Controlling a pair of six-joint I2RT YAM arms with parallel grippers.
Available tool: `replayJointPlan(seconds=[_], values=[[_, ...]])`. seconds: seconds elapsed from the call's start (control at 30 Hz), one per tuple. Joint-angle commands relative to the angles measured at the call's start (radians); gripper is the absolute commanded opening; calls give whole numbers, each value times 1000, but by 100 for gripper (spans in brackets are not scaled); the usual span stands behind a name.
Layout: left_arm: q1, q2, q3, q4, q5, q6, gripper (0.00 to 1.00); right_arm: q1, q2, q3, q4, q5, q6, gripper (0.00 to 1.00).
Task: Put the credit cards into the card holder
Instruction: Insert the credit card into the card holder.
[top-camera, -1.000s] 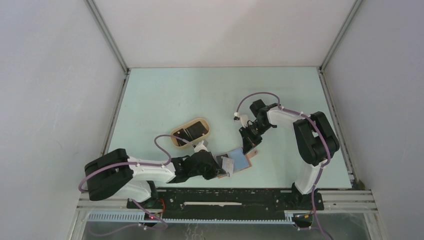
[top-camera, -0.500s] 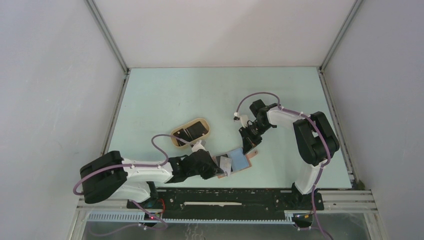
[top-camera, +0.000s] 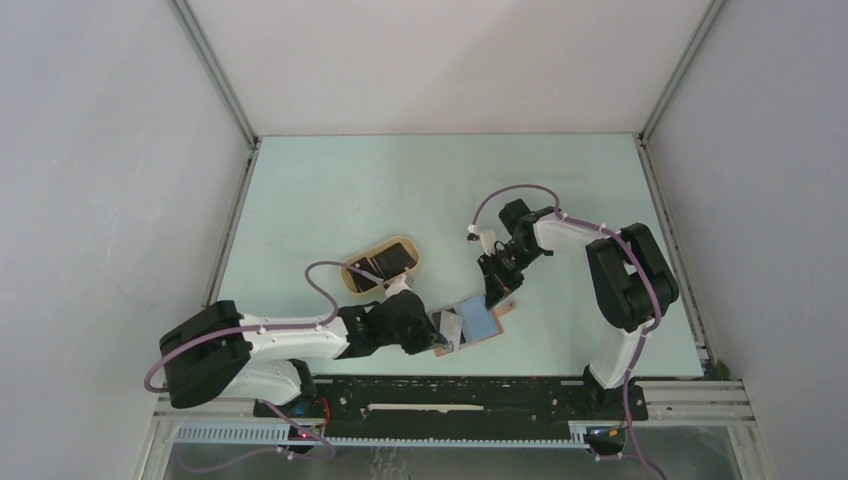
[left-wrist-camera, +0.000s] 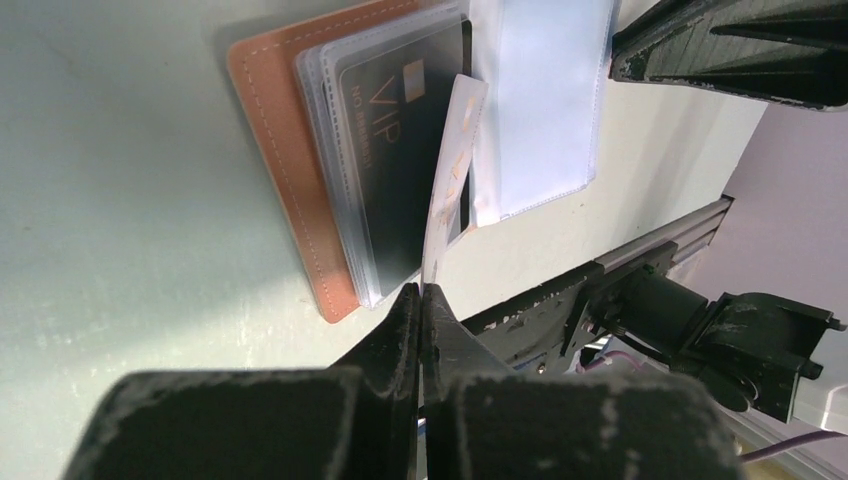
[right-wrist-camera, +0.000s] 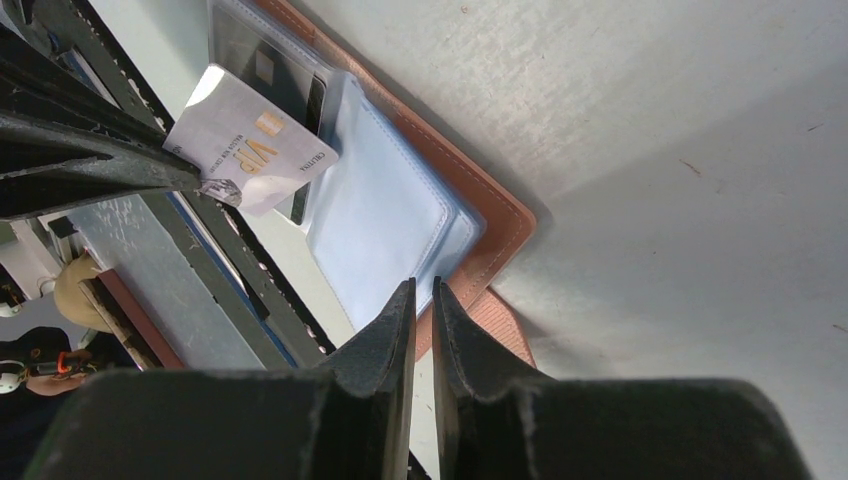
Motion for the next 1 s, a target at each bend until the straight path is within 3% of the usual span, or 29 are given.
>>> replayJointPlan(seconds=[0.0, 0.5, 0.97], values=[[16, 37, 62, -124, 5, 52, 0, 6, -21, 33, -2, -16, 10, 18], [30, 87, 110, -157, 30, 65, 0, 12, -21, 33, 3, -20, 10, 18], [34, 91, 76, -48, 25, 81, 0, 12, -18, 33, 1, -19, 10, 18]])
